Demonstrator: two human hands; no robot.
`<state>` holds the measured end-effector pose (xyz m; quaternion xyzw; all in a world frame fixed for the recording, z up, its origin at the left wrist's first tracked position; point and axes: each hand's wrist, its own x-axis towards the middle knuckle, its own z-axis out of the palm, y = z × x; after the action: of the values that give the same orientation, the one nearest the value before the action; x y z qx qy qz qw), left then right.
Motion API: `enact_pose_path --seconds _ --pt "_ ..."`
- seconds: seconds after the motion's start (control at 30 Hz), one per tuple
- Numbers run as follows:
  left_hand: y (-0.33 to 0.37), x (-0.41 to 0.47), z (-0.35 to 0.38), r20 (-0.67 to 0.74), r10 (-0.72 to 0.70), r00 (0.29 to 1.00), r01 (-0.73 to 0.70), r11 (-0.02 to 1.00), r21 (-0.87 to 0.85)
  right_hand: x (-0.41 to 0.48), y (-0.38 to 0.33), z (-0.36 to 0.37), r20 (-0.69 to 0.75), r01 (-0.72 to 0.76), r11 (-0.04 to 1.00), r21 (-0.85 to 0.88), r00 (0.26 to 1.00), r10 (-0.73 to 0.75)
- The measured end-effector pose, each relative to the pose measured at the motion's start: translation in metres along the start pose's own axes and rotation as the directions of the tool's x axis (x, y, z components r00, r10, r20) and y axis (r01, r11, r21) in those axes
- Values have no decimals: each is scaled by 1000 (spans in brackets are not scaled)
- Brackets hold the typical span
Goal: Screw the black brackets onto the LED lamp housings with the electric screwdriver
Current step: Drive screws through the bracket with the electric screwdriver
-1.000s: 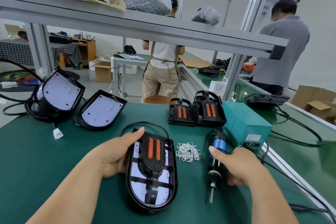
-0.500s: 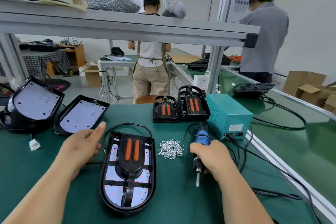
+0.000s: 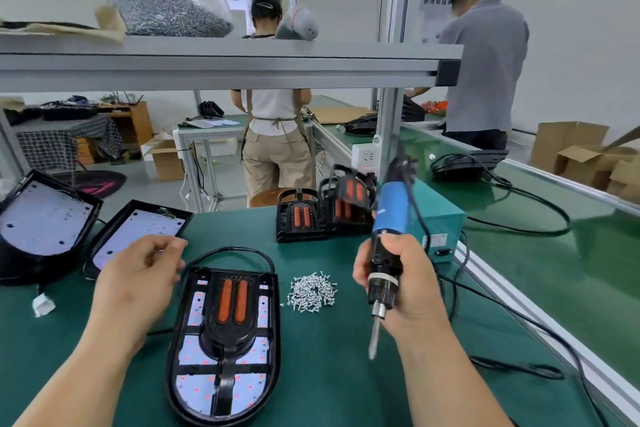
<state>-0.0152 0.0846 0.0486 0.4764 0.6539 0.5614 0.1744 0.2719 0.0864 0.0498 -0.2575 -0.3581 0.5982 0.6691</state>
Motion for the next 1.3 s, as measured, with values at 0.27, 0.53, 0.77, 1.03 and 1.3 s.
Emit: enact_pose_path --seconds 0.27,0.53,0.77,1.03,1.3 --pt "34 -19 19 230 146 962 -188 966 175 2 -7 -3 -81 123 978 171 991 -110" --pt "72 -36 84 728 66 682 -606 608 513 7 0 -7 -232 86 962 258 972 -25" --pt "64 -39 114 772 -3 635 -702 414 579 11 4 -15 -373 78 967 242 928 19" --pt "48 -44 121 756 -6 655 -715 321 622 10 -10 -16 -296 338 939 68 906 -304" --pt "56 -42 99 682 57 729 -328 903 276 7 -12 -11 -336 312 920 238 915 -223"
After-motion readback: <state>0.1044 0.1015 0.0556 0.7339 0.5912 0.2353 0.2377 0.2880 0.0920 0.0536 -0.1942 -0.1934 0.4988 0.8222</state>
